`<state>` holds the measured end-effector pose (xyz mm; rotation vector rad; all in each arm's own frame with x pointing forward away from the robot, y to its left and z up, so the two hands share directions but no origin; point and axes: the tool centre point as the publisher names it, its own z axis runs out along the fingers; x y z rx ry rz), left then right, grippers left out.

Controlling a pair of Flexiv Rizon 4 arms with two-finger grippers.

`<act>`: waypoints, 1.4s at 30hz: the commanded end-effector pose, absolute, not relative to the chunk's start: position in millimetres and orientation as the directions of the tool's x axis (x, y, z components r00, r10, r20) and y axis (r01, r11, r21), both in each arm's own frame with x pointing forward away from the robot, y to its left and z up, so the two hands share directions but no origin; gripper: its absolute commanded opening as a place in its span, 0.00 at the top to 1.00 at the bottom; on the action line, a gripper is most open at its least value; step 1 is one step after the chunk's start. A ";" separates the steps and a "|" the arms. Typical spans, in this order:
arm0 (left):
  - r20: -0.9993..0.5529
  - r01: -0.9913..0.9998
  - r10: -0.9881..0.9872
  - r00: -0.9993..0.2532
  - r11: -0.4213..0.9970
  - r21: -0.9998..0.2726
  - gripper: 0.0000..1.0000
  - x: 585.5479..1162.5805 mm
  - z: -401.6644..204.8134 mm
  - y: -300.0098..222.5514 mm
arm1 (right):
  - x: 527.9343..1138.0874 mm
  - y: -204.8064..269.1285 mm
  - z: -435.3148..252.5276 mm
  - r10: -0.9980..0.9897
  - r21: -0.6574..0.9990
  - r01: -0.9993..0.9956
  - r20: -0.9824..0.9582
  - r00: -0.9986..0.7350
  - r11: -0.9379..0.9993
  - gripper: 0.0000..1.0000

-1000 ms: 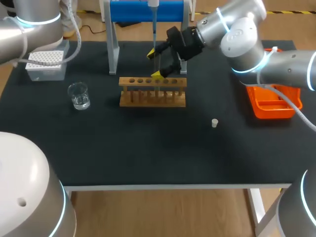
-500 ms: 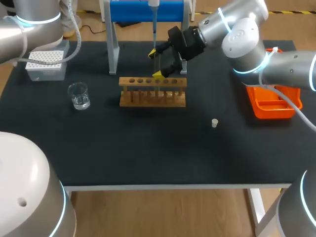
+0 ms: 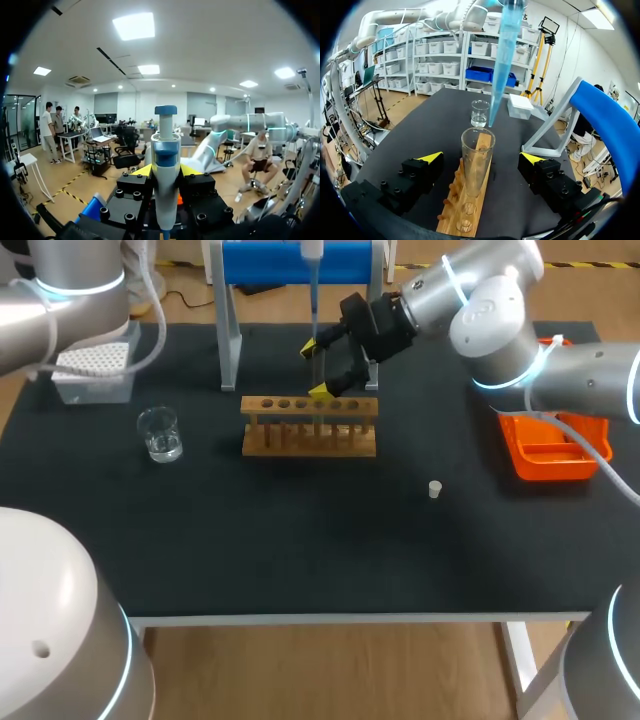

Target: Invert the test tube, pick up the pipette, mount the tip to pipette, aspirate from beaker and dispense into the tube, eject the tip, return the pipette, and cap with the stopper.

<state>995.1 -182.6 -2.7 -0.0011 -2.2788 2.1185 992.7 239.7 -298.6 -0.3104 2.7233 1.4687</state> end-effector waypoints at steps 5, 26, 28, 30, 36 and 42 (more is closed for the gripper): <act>0.030 -0.029 0.031 -0.999 0.060 -0.998 1.00 999.3 -11.2 -182.3 | 992.1 238.7 -297.5 -0.160 0.822 -0.190 -0.122 -0.980 0.536 0.00; 0.060 -0.059 0.018 -0.998 0.076 -0.995 1.00 1001.2 -23.7 -176.4 | 992.1 238.7 -297.5 -0.160 0.822 -0.190 -0.122 -0.980 0.536 0.00; 0.058 -0.057 0.013 -0.998 0.082 -0.995 1.00 1001.9 -23.9 -175.3 | 992.1 238.7 -297.5 -0.160 0.822 -0.190 -0.122 -0.980 0.536 0.00; 0.047 -0.046 0.009 -0.999 0.086 -0.995 1.00 1002.7 -23.7 -174.5 | 992.1 238.7 -297.5 -0.160 0.822 -0.190 -0.122 -0.980 0.536 0.00; 0.023 -0.022 0.001 -1.000 0.087 -0.996 1.00 1006.0 -21.9 -173.6 | 992.1 238.7 -297.5 -0.160 0.822 -0.190 -0.122 -0.980 0.536 0.00; 0.004 -0.003 0.014 -1.000 0.070 -0.998 1.00 1009.5 -20.3 -174.9 | 992.1 238.7 -297.5 -0.160 0.822 -0.190 -0.122 -0.980 0.536 0.00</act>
